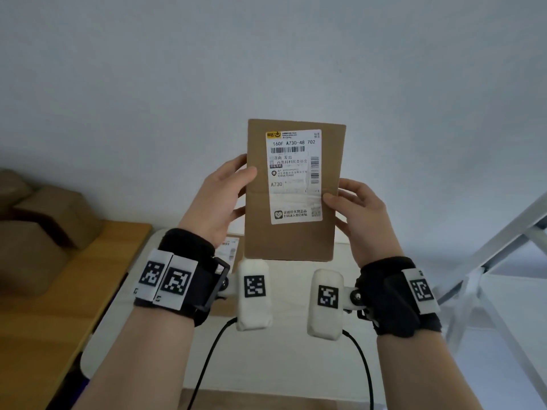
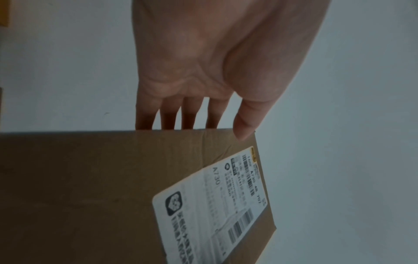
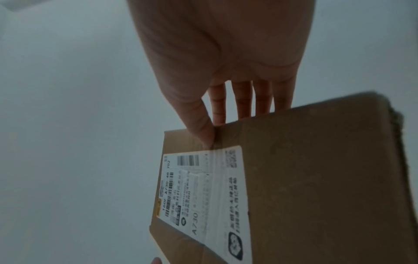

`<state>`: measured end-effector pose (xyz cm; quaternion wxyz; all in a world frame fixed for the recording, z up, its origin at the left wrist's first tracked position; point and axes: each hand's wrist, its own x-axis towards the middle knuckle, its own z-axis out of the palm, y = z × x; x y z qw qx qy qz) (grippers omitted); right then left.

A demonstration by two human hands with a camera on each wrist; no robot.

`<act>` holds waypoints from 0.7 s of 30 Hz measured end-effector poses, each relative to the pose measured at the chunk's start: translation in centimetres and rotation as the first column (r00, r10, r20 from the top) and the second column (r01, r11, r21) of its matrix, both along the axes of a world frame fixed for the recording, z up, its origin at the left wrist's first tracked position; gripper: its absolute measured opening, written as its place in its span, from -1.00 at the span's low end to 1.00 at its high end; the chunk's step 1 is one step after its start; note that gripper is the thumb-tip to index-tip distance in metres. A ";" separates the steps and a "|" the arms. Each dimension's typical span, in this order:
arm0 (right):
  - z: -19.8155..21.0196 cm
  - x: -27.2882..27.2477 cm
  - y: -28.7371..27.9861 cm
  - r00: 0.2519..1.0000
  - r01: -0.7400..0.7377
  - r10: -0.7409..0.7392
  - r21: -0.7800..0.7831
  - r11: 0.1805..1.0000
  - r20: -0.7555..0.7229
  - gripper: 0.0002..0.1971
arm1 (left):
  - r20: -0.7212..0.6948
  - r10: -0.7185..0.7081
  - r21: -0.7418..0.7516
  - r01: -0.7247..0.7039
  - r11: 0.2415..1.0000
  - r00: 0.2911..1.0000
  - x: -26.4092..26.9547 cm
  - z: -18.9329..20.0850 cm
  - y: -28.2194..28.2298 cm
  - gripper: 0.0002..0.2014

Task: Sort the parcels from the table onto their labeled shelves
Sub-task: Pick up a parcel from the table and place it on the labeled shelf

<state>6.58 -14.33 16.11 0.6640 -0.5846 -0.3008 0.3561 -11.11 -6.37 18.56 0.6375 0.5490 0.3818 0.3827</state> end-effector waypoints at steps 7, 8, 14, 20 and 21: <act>0.3 -1.1 0.3 1.000 -0.002 0.002 0.042 0.999 0.001 -0.74 | 0.043 0.002 0.020 -0.002 1.000 0.999 -1.0 0.1 -0.1 -0.73; 0.4 -1.2 0.3 1.000 -0.001 0.001 0.043 0.999 0.004 -0.74 | 0.047 0.003 0.019 -0.004 1.000 0.999 -1.1 0.1 -0.1 -0.72; 0.8 -1.5 0.9 1.000 0.009 -0.009 0.046 0.999 0.011 -0.72 | 0.067 0.014 0.023 -0.015 1.000 0.998 -1.2 0.3 0.6 -0.63; 1.2 -1.6 1.4 1.000 0.009 -0.010 0.056 0.998 0.015 -0.74 | 0.082 0.021 0.035 -0.024 0.999 0.996 -1.3 0.4 1.2 -0.63; 1.2 -1.7 1.5 1.000 0.010 -0.011 0.056 0.998 0.015 -0.74 | 0.085 0.022 0.036 -0.025 0.999 0.996 -1.3 0.4 1.2 -0.63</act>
